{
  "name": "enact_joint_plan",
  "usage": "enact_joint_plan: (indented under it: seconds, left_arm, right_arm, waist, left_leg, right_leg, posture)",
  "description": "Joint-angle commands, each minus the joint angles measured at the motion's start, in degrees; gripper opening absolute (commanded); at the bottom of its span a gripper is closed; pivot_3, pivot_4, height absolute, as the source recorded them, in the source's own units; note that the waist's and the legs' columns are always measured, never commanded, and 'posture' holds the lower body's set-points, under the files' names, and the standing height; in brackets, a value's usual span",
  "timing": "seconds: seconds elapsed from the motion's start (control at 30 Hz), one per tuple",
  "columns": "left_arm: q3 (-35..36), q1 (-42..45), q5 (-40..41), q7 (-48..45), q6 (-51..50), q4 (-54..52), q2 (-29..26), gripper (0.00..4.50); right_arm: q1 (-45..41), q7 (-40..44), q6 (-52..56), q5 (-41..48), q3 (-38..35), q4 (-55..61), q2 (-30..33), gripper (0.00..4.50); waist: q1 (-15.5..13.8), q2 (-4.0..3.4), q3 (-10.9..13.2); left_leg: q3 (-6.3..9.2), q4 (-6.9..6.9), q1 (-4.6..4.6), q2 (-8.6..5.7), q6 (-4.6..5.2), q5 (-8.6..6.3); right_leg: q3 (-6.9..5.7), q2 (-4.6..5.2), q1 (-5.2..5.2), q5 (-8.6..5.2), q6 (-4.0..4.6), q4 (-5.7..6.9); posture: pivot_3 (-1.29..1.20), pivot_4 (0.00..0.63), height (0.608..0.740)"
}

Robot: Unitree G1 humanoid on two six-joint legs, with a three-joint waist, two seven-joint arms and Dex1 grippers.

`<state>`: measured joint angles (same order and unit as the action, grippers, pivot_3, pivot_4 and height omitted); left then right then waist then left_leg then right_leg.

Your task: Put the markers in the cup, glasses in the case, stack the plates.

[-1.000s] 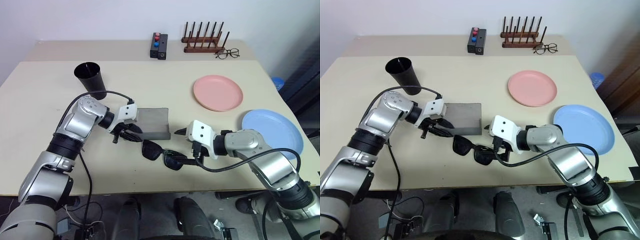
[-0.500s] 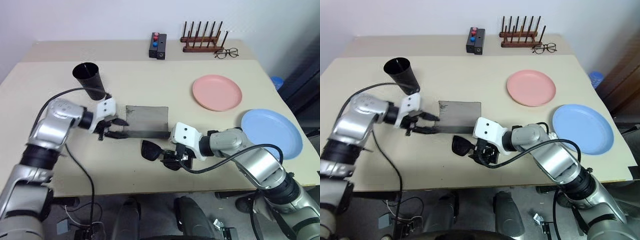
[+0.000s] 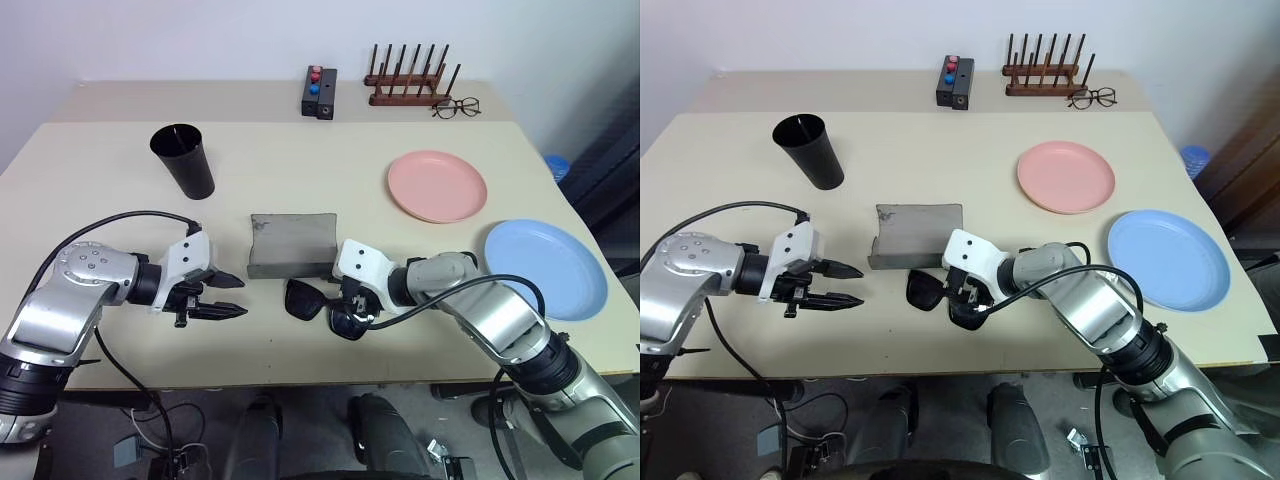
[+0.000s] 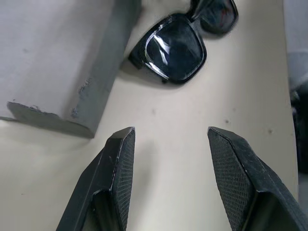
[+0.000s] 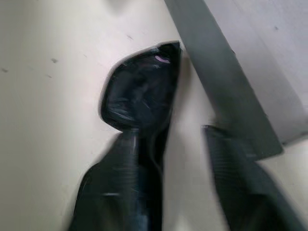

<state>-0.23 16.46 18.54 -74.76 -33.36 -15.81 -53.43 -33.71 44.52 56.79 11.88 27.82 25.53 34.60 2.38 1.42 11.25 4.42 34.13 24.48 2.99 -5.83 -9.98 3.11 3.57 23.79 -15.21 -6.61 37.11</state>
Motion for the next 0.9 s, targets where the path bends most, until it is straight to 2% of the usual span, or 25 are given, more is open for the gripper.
enact_joint_plan:
  seconds: [0.03, 0.47, 0.57, 0.7, 0.9]
  left_arm:
    - [2.4, -0.2, 2.4, 1.4, -1.5, -3.2, -1.3, 2.44]
    - [2.0, 0.1, 3.9, 3.7, -1.0, -2.6, -2.5, 2.44]
    - [2.2, -0.2, 4.3, 4.2, -1.2, -2.8, -2.6, 2.44]
    - [3.2, -1.1, 4.3, 4.4, -0.9, -3.0, -3.7, 2.44]
    - [4.0, -3.6, 4.8, 4.1, -0.4, -3.9, -5.4, 2.44]
  right_arm:
    - [-1.0, -0.7, 0.1, -1.1, 0.1, 0.6, 0.5, 0.13]
    - [0.1, 4.7, -3.3, -0.5, 0.1, 3.4, 5.1, 0.05]
    - [0.2, 4.6, -2.9, 0.1, -1.2, 3.4, 4.6, 0.84]
    - [-0.3, 3.2, -2.0, 0.5, -1.9, 2.6, 2.4, 2.74]
    - [0.0, 2.8, -1.3, 0.7, -0.6, 2.6, 0.5, 2.74]
  waist:
    - [0.0, 0.0, 0.0]
    - [0.1, 0.0, 0.0]
    - [0.1, 0.0, 0.0]
    - [0.2, 0.0, 0.0]
    - [0.2, -0.01, 0.0]
  left_leg:
    - [0.0, 0.0, 0.0, 0.0, 0.0, 0.0]
    - [-0.01, -0.01, 0.0, 0.0, 0.0, 0.0]
    - [0.0, -0.01, 0.0, 0.0, 0.0, 0.0]
    - [-0.01, -0.01, 0.0, 0.0, 0.0, 0.0]
    - [-0.02, -0.03, 0.01, 0.0, 0.0, 0.0]
  right_leg:
    - [0.0, 0.0, 0.0, 0.0, 0.0, 0.0]
    - [0.0, 0.0, 0.03, 0.0, 0.0, -0.01]
    - [0.0, 0.0, 0.03, 0.0, 0.01, -0.01]
    - [0.0, -0.01, 0.04, 0.0, 0.01, -0.01]
    - [0.01, 0.0, 0.06, 0.0, 0.01, 0.0]
  posture:
    - [0.0, 0.15, 0.738]
    - [0.0, 0.15, 0.738]
    - [0.0, 0.15, 0.738]
    - [0.0, 0.15, 0.738]
    - [0.0, 0.15, 0.738]
